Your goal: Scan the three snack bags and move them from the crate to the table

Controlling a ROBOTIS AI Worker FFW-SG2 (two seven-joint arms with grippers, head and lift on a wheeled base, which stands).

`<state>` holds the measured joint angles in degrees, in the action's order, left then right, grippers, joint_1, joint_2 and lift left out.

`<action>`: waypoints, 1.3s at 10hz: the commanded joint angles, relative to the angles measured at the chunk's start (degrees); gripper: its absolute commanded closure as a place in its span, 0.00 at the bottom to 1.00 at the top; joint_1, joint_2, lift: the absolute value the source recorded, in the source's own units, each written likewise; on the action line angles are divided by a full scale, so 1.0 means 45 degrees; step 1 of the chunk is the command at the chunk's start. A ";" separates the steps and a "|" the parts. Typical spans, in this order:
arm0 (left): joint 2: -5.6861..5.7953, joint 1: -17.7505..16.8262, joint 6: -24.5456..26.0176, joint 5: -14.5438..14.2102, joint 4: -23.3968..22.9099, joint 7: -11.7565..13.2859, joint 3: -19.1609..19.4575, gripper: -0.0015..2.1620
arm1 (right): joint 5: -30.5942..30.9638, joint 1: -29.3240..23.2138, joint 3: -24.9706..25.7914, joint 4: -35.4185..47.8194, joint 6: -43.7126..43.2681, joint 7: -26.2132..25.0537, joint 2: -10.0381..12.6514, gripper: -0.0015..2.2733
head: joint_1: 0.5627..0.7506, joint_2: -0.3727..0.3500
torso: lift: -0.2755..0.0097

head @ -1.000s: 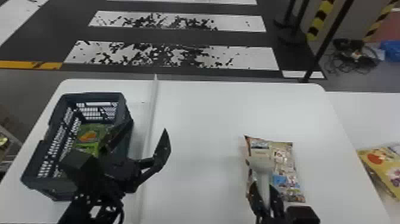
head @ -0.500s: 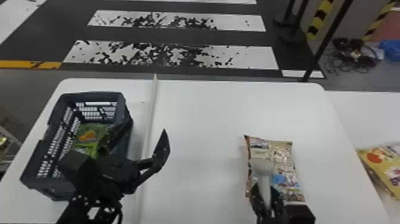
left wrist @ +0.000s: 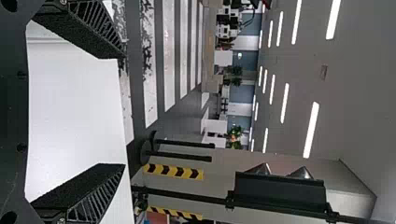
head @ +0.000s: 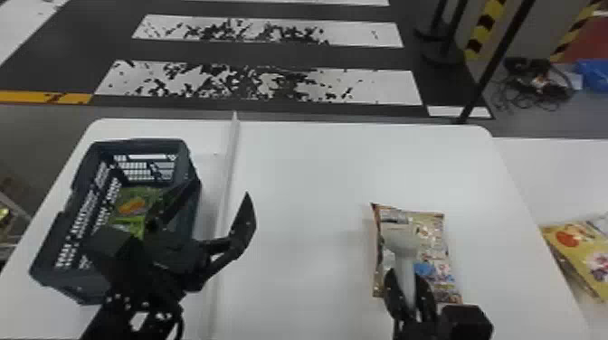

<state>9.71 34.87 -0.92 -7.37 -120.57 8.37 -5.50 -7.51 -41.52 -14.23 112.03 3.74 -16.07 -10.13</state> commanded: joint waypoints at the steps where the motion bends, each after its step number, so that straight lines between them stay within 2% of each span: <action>1: -0.0009 -0.0015 0.0000 -0.0004 0.0017 0.0015 0.0030 0.02 | -0.0304 -0.0227 0.0486 0.0769 0.0099 0.0191 -0.0073 0.96 | 0.70 0.48 | 0.75; 2: 0.0010 -0.0015 0.0000 -0.0004 0.0017 0.0015 0.0050 0.02 | -0.0695 -0.0149 0.1287 0.0926 0.0490 0.0621 -0.0073 0.96 | 0.70 0.47 | 0.75; 3: 0.0010 -0.0015 0.0000 -0.0004 0.0017 -0.0004 0.0089 0.02 | -0.1339 0.0300 0.2537 0.1082 0.2716 0.1480 0.0005 0.96 | 0.70 0.44 | 0.75; 4: 0.0010 0.0024 0.0039 -0.0004 0.0017 0.0015 0.0089 0.02 | -0.1808 0.0691 0.3650 0.1004 0.3654 0.2145 0.0064 0.96 | 0.70 0.39 | 0.75; 5: 0.0010 0.0043 0.0039 -0.0004 0.0036 0.0015 0.0089 0.02 | -0.2023 0.1160 0.4744 0.0672 0.4240 0.3453 0.0162 0.96 | 0.70 0.35 | 0.75; 7: 0.0010 0.0043 0.0156 -0.0004 -0.0003 0.0015 0.0069 0.02 | -0.2042 0.1922 0.5955 -0.0149 0.4083 0.4020 0.0142 0.96 | 0.70 0.22 | 0.75; 9: 0.0010 0.0083 0.0195 0.0016 -0.0061 0.0015 0.0069 0.02 | -0.2003 0.2586 0.6678 -0.1164 0.3615 0.4664 0.0025 0.96 | 0.70 0.11 | 0.75; 11: 0.0010 0.0161 0.0234 0.0074 -0.0139 0.0015 0.0069 0.02 | -0.1593 0.3855 0.6736 -0.3449 0.3146 0.5875 -0.0561 0.96 | 0.70 0.07 | 0.75; 12: 0.0010 0.0180 0.0234 0.0114 -0.0139 -0.0004 0.0069 0.02 | -0.1261 0.4324 0.6736 -0.4348 0.3068 0.6266 -0.0678 0.96 | 0.70 0.06 | 0.75; 13: 0.0010 0.0180 0.0234 0.0114 -0.0120 -0.0004 0.0089 0.02 | -0.1222 0.4617 0.6736 -0.5070 0.2833 0.6617 -0.0815 0.92 | 0.70 0.04 | 0.75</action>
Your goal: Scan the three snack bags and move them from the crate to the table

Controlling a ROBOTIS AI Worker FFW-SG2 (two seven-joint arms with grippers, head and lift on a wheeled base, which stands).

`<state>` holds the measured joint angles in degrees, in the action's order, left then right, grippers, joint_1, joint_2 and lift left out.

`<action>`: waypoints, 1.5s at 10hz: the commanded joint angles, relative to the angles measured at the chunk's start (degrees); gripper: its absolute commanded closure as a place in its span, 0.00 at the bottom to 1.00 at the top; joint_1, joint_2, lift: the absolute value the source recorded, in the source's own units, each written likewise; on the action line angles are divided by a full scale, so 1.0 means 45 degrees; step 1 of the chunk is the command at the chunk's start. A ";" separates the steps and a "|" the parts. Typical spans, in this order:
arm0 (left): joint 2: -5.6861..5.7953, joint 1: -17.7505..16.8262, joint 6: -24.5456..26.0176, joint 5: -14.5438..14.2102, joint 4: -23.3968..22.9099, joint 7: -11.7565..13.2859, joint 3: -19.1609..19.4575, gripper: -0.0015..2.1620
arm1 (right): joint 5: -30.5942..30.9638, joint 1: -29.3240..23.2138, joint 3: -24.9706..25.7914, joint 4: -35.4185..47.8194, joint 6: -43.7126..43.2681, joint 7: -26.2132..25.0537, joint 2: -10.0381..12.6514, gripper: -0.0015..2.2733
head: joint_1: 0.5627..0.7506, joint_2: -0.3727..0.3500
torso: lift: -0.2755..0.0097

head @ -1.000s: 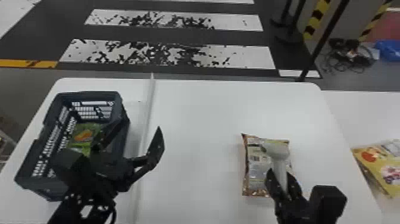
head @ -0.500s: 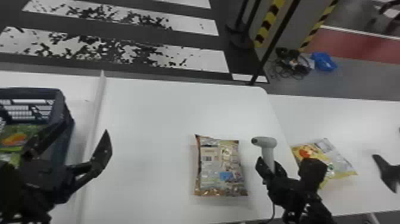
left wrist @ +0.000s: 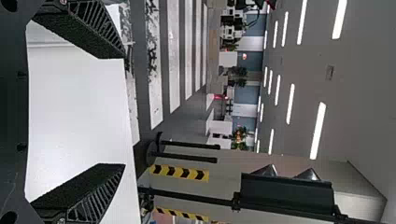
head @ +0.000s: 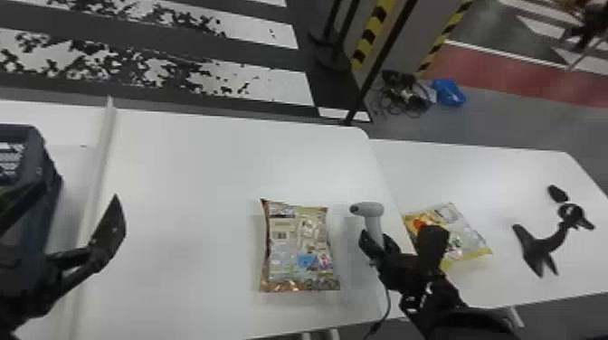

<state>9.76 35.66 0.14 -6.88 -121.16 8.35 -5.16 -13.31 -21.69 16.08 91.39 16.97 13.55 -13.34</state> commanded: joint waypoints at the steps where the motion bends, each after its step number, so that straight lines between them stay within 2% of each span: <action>1: 0.0000 -0.0034 0.0077 0.0005 0.0011 0.0001 0.0014 0.02 | 0.0185 0.0445 0.0001 -0.1071 -0.0616 0.0211 -0.0160 0.65 | 0.70 0.03 | 0.75; 2: 0.0000 -0.0074 0.0116 0.0005 0.0011 0.0001 0.0014 0.02 | 0.0341 0.0640 0.0001 -0.1404 -0.0733 0.0211 -0.0238 0.13 | 0.70 0.03 | 0.75; 3: 0.0000 -0.0113 0.0155 0.0005 0.0011 0.0001 0.0034 0.02 | 0.0322 0.0621 0.0059 -0.1364 -0.0889 0.0192 -0.0258 0.00 | 0.70 0.03 | 0.75; 5: 0.0000 -0.0171 0.0311 0.0005 0.0031 0.0001 0.0053 0.02 | -0.0479 -0.0532 0.0645 0.0647 -0.0811 0.0270 -0.0199 0.02 | 0.70 0.03 | 0.75; 6: 0.0000 -0.0210 0.0311 0.0005 0.0089 0.0001 0.0053 0.02 | -0.1124 -0.1157 0.1153 0.1956 0.0322 0.1403 -0.0140 0.03 | 0.70 0.03 | 0.75; 7: 0.0000 -0.0269 0.0311 -0.0014 0.0128 0.0001 0.0034 0.02 | -0.1944 -0.1235 0.1720 0.2718 0.2666 0.3082 -0.0101 0.04 | 0.70 0.03 | 0.75; 8: 0.0000 -0.0288 0.0311 -0.0034 0.0168 0.0001 0.0014 0.02 | -0.2686 -0.1059 0.2169 0.2913 0.5049 0.4391 -0.0101 0.04 | 0.70 0.05 | 0.75; 9: 0.0000 -0.0327 0.0350 -0.0014 0.0207 0.0020 -0.0005 0.02 | -0.2940 -0.0844 0.2286 0.2913 0.6455 0.4938 -0.0101 0.04 | 0.70 0.08 | 0.75; 12: 0.0039 -0.0347 0.0350 -0.0034 0.0207 0.0020 0.0014 0.02 | -0.2843 -0.0571 0.1680 0.2737 0.7314 0.5485 -0.0101 0.03 | 0.70 0.13 | 0.75; 13: 0.0059 -0.0367 0.0350 -0.0034 0.0187 0.0020 0.0014 0.02 | -0.2764 -0.0161 0.1524 0.2268 0.7783 0.6129 -0.0101 0.03 | 0.70 0.16 | 0.75; 15: 0.0078 -0.0406 0.0584 -0.0034 0.0187 0.0001 0.0034 0.02 | -0.2354 0.0406 0.0938 0.1311 0.7666 0.6656 -0.0101 0.03 | 0.70 0.22 | 0.75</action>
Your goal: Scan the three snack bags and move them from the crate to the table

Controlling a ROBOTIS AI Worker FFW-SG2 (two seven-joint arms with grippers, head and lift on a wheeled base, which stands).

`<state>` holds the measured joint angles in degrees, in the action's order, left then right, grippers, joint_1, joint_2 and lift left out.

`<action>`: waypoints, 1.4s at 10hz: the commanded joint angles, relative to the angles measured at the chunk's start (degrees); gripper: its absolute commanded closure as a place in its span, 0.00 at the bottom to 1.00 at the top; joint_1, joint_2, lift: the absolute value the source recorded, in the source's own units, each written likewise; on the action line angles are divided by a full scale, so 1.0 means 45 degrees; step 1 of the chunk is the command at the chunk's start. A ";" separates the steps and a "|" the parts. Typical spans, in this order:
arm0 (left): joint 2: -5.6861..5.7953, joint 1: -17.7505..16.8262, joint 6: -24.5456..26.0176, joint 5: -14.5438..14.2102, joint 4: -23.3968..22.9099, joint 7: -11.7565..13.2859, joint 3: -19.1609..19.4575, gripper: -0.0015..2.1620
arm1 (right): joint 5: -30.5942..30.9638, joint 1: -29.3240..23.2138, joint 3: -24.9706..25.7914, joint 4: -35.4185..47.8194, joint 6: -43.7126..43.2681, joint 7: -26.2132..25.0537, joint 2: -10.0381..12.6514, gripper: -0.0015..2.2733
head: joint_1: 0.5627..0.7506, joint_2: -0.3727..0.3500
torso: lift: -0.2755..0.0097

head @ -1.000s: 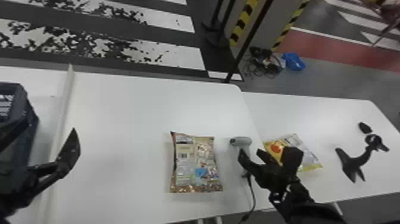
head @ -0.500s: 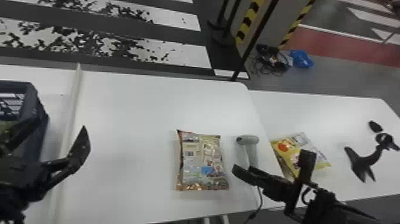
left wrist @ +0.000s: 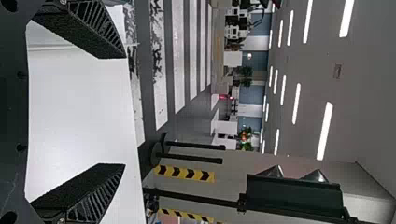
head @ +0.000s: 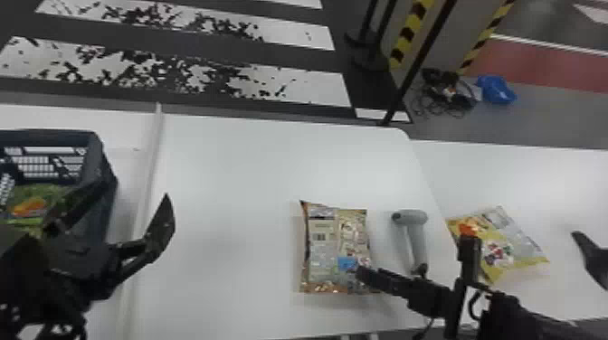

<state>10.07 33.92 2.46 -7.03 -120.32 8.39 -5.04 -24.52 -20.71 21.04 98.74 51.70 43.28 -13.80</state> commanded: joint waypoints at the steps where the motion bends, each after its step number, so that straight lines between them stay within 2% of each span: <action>1: 0.0009 -0.0037 0.0110 -0.0020 0.0038 0.0010 0.0026 0.02 | 0.0313 0.0482 -0.0281 -0.0751 -0.0091 0.0617 -0.0020 0.05 | 0.70 0.23 | 0.75; 2: 0.0009 -0.0056 0.0110 -0.0039 0.0038 -0.0010 0.0085 0.02 | 0.0859 0.0638 -0.0535 -0.0887 -0.0247 0.0793 -0.0020 0.26 | 0.70 0.25 | 0.75; 3: 0.0009 -0.0095 0.0110 -0.0039 0.0077 -0.0010 0.0085 0.02 | 0.1133 0.0697 -0.0730 -0.0907 -0.0443 0.0734 -0.0040 0.86 | 0.70 0.27 | 0.75; 4: 0.0009 -0.0173 0.0070 -0.0078 0.0195 -0.0010 0.0085 0.02 | 0.1250 0.0717 -0.0750 -0.0985 -0.0990 0.0774 -0.0059 0.95 | 0.70 0.28 | 0.75; 6: 0.0009 -0.0291 0.0070 -0.0078 0.0331 0.0010 0.0085 0.02 | 0.0977 0.0677 -0.0652 -0.0946 -0.1146 0.0832 -0.0059 0.95 | 0.70 0.28 | 0.75; 8: 0.0009 -0.0330 0.0070 -0.0137 0.0429 0.0010 0.0124 0.02 | 0.0156 0.0189 -0.0359 0.0402 -0.0872 0.0852 -0.0040 0.95 | 0.70 0.29 | 0.75; 11: 0.0009 -0.0427 0.0070 -0.0176 0.0722 0.0010 0.0182 0.02 | -0.2070 0.0228 0.1379 0.1808 -0.0169 0.0734 0.0175 0.95 | 0.70 0.31 | 0.75; 12: 0.0029 -0.0427 0.0070 -0.0215 0.0702 0.0010 0.0182 0.02 | -0.2480 0.0717 0.1946 0.1652 -0.0833 -0.0105 0.0468 0.95 | 0.70 0.29 | 0.75; 14: 0.0068 -0.0291 0.0110 -0.0176 0.0507 0.0049 0.0182 0.02 | -0.2617 0.1967 0.2434 -0.0087 -0.2904 -0.2137 0.0546 0.95 | 0.70 0.20 | 0.75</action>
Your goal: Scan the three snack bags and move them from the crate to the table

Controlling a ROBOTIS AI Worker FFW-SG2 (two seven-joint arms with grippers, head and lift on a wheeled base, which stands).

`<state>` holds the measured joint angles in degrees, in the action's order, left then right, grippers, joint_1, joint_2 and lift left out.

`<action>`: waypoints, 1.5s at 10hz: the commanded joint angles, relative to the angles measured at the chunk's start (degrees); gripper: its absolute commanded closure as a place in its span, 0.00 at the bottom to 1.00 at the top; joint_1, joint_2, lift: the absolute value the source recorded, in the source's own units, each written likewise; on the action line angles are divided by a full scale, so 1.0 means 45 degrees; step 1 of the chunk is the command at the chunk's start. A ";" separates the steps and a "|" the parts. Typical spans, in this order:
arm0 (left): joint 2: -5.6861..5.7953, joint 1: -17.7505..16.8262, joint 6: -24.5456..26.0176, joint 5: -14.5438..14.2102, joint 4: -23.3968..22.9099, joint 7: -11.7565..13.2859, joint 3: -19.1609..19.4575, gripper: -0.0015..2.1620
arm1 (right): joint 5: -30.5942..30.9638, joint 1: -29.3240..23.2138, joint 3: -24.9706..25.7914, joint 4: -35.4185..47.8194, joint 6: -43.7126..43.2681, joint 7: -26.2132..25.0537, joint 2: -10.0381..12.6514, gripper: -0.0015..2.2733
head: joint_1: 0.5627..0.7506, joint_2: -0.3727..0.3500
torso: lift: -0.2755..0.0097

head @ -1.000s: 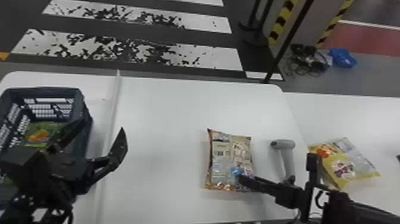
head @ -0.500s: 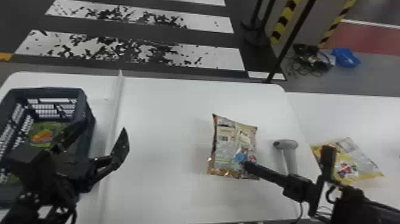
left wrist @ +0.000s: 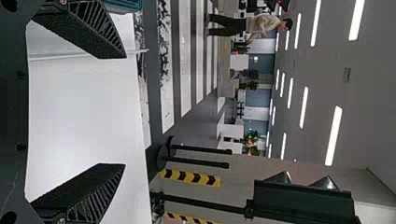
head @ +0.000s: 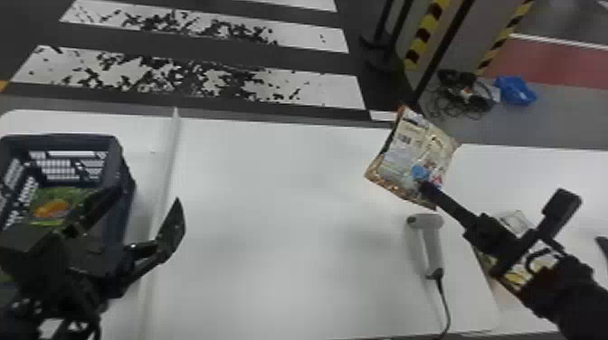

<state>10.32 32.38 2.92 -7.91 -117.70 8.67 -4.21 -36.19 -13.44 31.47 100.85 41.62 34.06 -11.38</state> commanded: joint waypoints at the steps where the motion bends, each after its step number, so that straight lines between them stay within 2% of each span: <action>1: 0.0031 0.0071 0.0085 0.0020 -0.0076 -0.0012 0.0018 0.02 | 0.0054 0.0760 0.0115 -0.1553 -0.2382 -0.1359 0.0010 0.95 | 0.70 0.15 | 0.75; 3: 0.0031 0.0129 0.0085 0.0040 -0.0076 -0.0012 -0.0002 0.02 | 0.0523 0.1678 -0.0080 -0.3115 -0.4062 -0.3312 -0.0127 0.95 | 0.70 0.05 | 0.75; 5: 0.0031 0.0247 0.0046 0.0060 -0.0154 -0.0012 -0.0002 0.02 | 0.1031 0.2225 -0.0178 -0.4033 -0.4570 -0.4992 -0.0205 0.95 | 0.70 0.03 | 0.75; 6: 0.0031 0.0344 -0.0071 0.0079 -0.0213 -0.0012 -0.0002 0.02 | 0.1089 0.2440 -0.0471 -0.4658 -0.4960 -0.6808 -0.0400 0.95 | 0.70 0.03 | 0.75; 7: 0.0031 0.0403 -0.0110 0.0079 -0.0291 -0.0012 -0.0022 0.02 | 0.1089 0.2908 -0.0471 -0.5811 -0.5546 -0.7980 -0.0596 0.95 | 0.70 0.03 | 0.75; 10: 0.0031 0.0461 -0.0149 0.0099 -0.0369 0.0047 -0.0158 0.02 | 0.1539 0.4236 -0.0900 -0.9385 -0.7343 -0.8527 -0.1611 0.93 | 0.70 0.03 | 0.75; 11: 0.0031 0.0481 -0.0149 0.0118 -0.0369 0.0067 -0.0178 0.02 | 0.1949 0.4549 -0.1037 -1.0010 -0.7382 -0.8605 -0.1826 0.80 | 0.70 0.03 | 0.75; 13: 0.0031 0.0540 -0.0227 0.0118 -0.0388 0.0067 -0.0197 0.02 | 0.2750 0.4588 -0.1994 -1.0186 -0.7382 -0.8781 -0.2002 0.00 | 0.70 0.03 | 0.75; 15: 0.0031 0.0618 -0.0227 0.0255 -0.0486 0.0047 -0.0256 0.02 | 0.2652 0.4217 -0.2267 -0.9697 -0.7304 -0.8781 -0.1982 0.03 | 0.70 0.03 | 0.75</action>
<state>10.49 35.04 1.89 -6.96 -119.77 8.88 -5.33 -24.17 6.12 21.58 56.49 8.62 -5.44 -20.32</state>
